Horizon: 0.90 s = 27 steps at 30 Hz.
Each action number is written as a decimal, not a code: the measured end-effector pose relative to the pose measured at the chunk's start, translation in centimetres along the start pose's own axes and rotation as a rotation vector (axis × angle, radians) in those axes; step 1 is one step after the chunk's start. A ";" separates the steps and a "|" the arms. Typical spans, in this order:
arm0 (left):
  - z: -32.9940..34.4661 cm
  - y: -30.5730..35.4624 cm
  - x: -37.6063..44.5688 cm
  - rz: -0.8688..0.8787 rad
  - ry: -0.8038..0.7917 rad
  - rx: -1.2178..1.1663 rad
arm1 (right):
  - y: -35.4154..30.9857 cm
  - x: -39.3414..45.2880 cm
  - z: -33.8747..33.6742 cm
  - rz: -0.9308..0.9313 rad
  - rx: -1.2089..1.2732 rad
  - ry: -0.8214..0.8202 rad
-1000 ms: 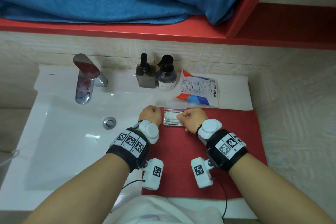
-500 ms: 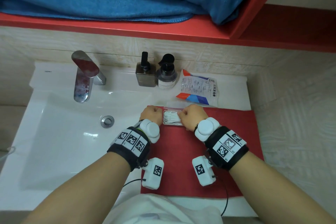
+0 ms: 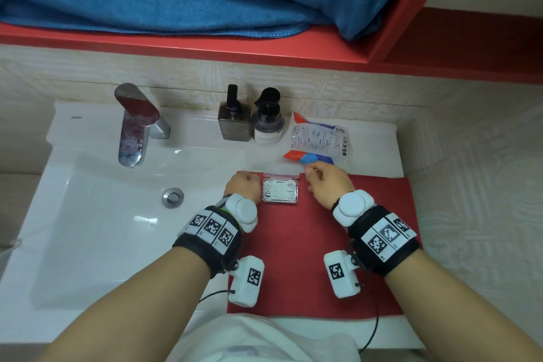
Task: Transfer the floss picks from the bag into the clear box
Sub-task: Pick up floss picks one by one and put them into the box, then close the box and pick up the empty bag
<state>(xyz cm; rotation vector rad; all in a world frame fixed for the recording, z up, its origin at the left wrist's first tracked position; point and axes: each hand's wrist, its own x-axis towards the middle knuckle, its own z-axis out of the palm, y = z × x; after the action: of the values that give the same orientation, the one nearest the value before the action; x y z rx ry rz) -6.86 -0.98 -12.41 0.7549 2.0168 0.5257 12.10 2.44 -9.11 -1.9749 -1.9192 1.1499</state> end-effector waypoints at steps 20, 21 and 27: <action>0.3 -1.0 -14.3 0.315 -0.365 0.127 | 3.9 -17.9 0.5 0.269 0.236 0.319; 0.2 -1.6 -15.0 0.337 -0.368 0.141 | 4.0 -18.9 1.0 0.291 0.263 0.316; 0.1 -6.2 -18.3 0.400 -0.381 0.237 | 4.8 -24.9 4.4 0.362 0.377 0.365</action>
<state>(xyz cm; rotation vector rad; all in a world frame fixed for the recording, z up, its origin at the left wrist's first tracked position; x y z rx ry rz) -1.04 -18.06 -5.35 1.3140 1.5918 0.3341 16.10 -22.61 -4.88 -2.1713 -1.1099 1.0357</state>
